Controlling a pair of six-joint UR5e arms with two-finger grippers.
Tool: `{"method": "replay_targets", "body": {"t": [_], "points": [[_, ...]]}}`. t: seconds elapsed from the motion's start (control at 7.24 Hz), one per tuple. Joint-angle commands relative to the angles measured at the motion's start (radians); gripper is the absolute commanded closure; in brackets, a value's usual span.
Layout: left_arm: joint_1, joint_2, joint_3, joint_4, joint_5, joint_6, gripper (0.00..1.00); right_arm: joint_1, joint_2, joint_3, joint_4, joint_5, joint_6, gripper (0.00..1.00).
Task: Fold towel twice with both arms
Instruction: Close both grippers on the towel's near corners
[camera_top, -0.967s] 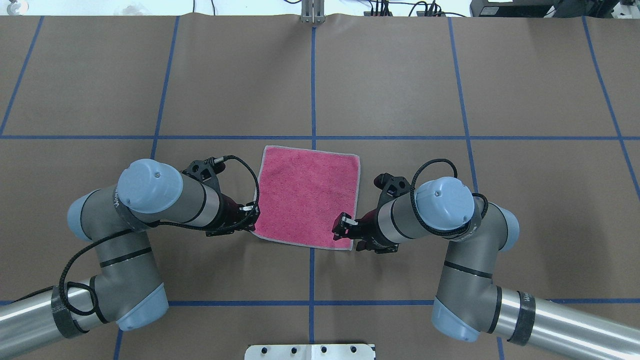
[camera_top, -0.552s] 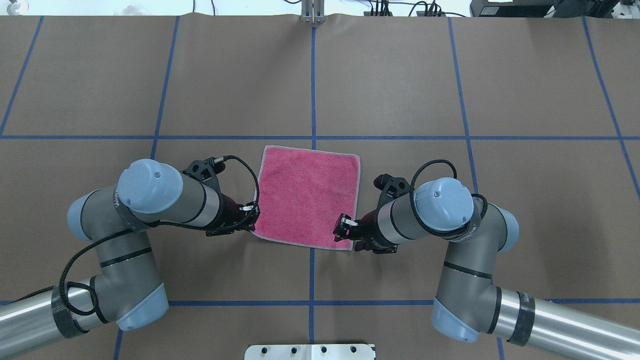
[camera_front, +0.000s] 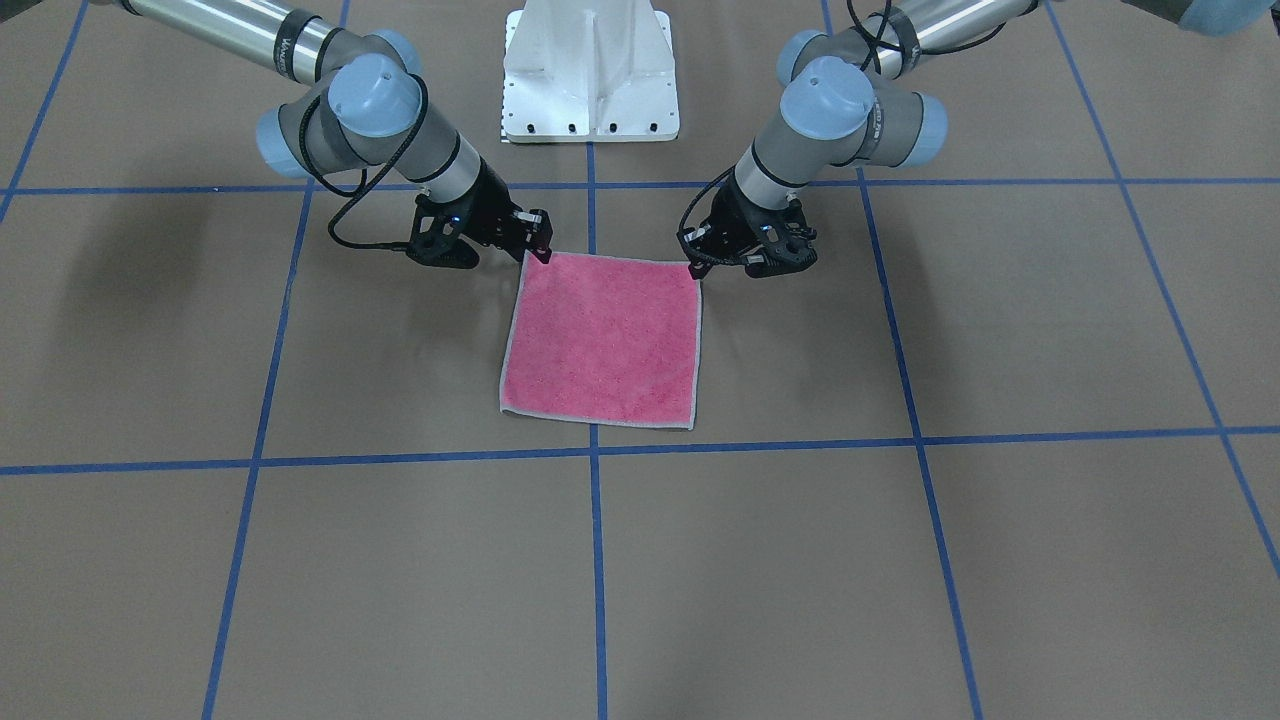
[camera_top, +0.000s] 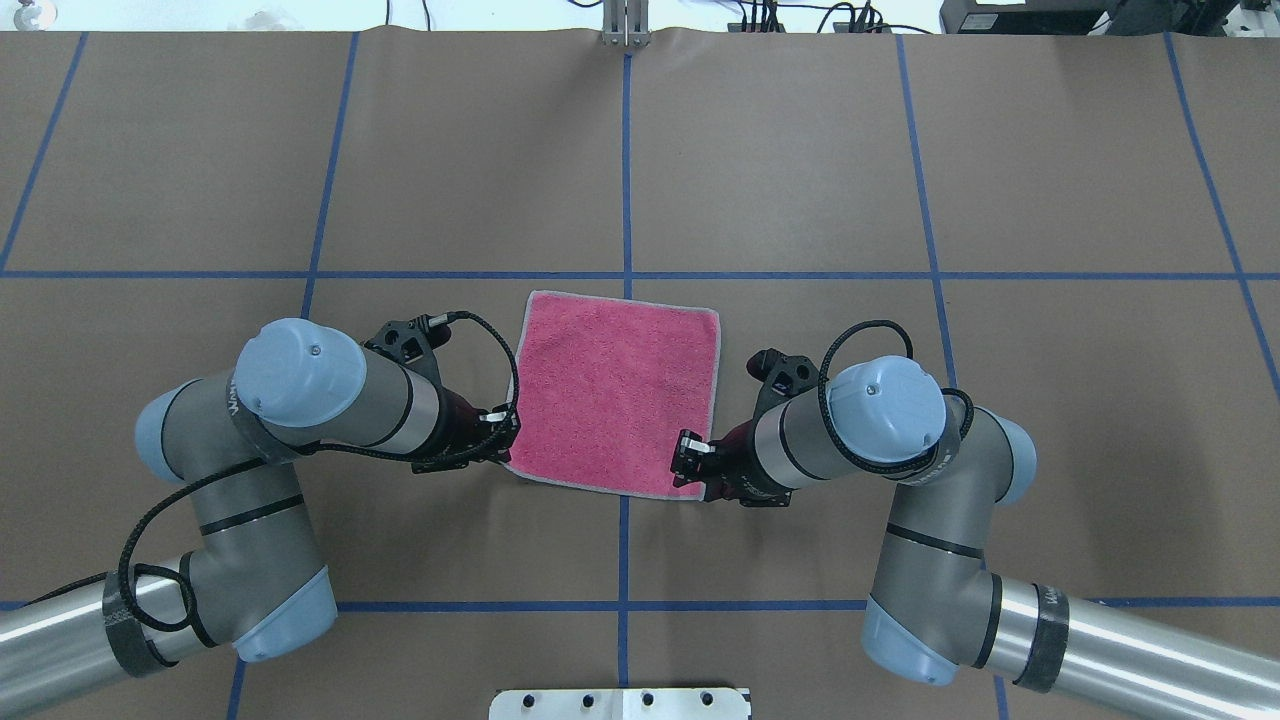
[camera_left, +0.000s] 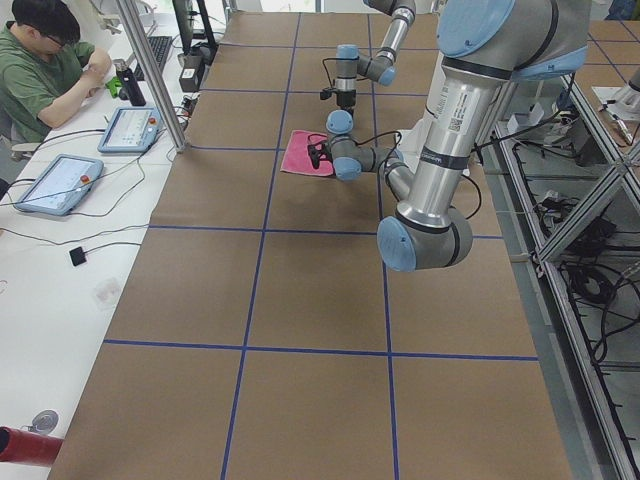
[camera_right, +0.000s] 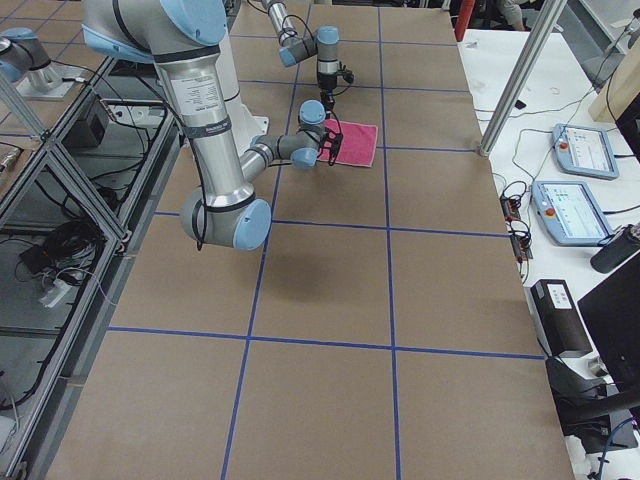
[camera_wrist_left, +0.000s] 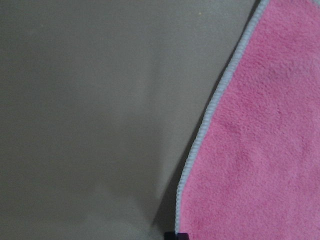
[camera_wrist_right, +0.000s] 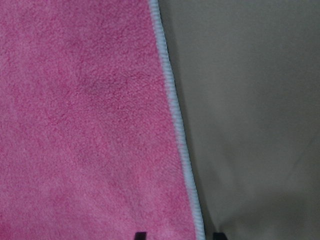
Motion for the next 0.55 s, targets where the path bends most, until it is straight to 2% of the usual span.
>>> {"method": "replay_targets", "body": {"t": [0.0, 0.14, 0.28, 0.41], "points": [[-0.001, 0.0, 0.002, 0.0, 0.0, 0.0, 1.0, 0.0, 0.001, 0.0, 0.0, 0.0, 0.0, 0.66], [-0.001, -0.002, 0.0, 0.0, 0.0, 0.0, 1.0, 0.0, -0.001, 0.0, 0.0, 0.0, 0.002, 0.73], [-0.001, -0.005, 0.0, 0.0, 0.001, 0.0, 1.0, 0.0, -0.001, 0.001, 0.001, 0.0, 0.002, 0.86], [-0.001, -0.009, -0.002, 0.0, 0.0, 0.0, 1.0, 0.003, -0.001, 0.006, 0.003, 0.0, 0.002, 0.9]]}}
